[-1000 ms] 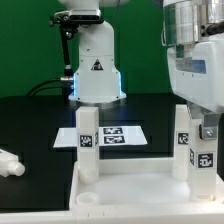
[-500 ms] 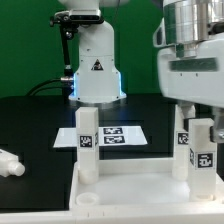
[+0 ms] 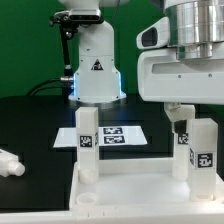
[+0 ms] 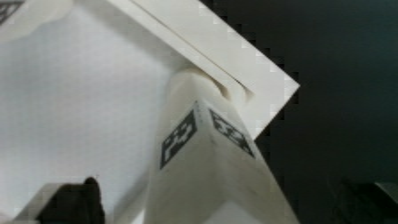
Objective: Assemble desk
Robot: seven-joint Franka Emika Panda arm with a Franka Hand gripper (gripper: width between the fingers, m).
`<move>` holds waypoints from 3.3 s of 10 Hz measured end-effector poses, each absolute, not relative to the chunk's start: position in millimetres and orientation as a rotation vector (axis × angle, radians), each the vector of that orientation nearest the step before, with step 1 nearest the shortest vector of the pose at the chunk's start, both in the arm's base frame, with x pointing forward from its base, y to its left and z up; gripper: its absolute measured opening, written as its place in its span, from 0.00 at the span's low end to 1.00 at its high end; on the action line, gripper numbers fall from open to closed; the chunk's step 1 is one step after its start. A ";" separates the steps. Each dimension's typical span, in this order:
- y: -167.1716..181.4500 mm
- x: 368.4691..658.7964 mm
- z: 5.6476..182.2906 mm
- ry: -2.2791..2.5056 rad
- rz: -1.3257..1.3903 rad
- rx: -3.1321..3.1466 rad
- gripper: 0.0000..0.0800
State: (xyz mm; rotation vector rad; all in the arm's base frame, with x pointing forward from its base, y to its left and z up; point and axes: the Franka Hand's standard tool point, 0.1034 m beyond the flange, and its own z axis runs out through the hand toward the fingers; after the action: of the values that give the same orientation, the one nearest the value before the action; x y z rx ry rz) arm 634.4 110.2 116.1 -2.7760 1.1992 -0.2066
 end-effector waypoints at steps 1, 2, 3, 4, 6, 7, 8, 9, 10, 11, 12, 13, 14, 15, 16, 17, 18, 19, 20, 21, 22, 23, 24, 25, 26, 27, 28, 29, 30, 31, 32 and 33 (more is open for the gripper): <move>107.5 638.4 119.6 0.879 -0.234 -2.908 0.81; 102.6 643.5 123.4 0.611 -0.246 -2.979 0.81; 99.8 644.6 123.5 0.390 -0.243 -3.019 0.81; 99.2 644.2 122.4 0.416 -0.241 -3.017 0.81; 98.7 644.2 122.4 0.497 -0.237 -3.001 0.66; 99.2 644.1 122.4 0.611 -0.231 -2.973 0.47; 98.9 644.0 122.1 0.721 -0.224 -2.943 0.36; 98.5 644.1 122.1 0.766 -0.222 -2.930 0.36; 98.4 644.3 121.7 0.907 -0.211 -2.884 0.36; 97.4 646.6 120.8 1.114 -0.179 -2.812 0.36; 95.8 645.6 120.0 1.360 -0.152 -2.707 0.36; 93.6 643.5 119.1 1.650 -0.134 -2.538 0.36; 94.0 642.0 118.5 1.889 -0.105 -2.358 0.36; 96.8 640.2 118.6 2.107 -0.068 -2.153 0.36; 98.0 639.1 118.6 2.192 -0.057 -2.063 0.36; 99.0 638.6 118.5 2.257 -0.049 -1.992 0.36; 98.7 638.5 118.5 2.263 -0.048 -1.986 0.36; 100.0 637.2 118.0 2.164 -0.059 -2.111 0.52; 107.3 634.6 118.0 2.033 -0.061 -2.256 0.52; 116.1 637.5 119.6 1.840 -0.094 -2.400 0.69; 123.7 636.6 118.9 1.576 -0.108 -2.585 0.69; 124.6 636.2 118.5 1.503 -0.111 -2.631 0.79; 122.5 636.5 118.3 1.485 -0.113 -2.642 0.81; 121.2 636.7 118.2 1.390 -0.122 -2.701 0.81; 119.5 636.8 118.0 1.252 -0.133 -2.779 0.81; 115.4 637.1 117.6 0.946 -0.160 -2.933 0.81; 115.4 639.1 118.0 0.655 -0.185 -3.027 0.81; 121.1 639.4 117.0 0.429 -0.185 -3.074 0.81; 126.2 638.0 118.2 0.354 -0.189 -3.102 0.81; 124.5 638.4 117.7 0.369 -0.190 -3.100 0.81; 123.8 638.4 117.5 0.425 -0.189 -3.091 0.65; 124.1 638.3 117.3 0.490 -0.187 -3.078 0.48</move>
Offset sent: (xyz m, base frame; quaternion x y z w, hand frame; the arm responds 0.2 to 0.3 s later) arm 0.0000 0.0000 0.0000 0.0000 0.0000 -0.1296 0.9916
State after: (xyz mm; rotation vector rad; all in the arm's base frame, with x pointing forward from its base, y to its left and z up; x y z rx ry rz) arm 638.3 124.1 117.3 -3.0775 0.4903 -0.1872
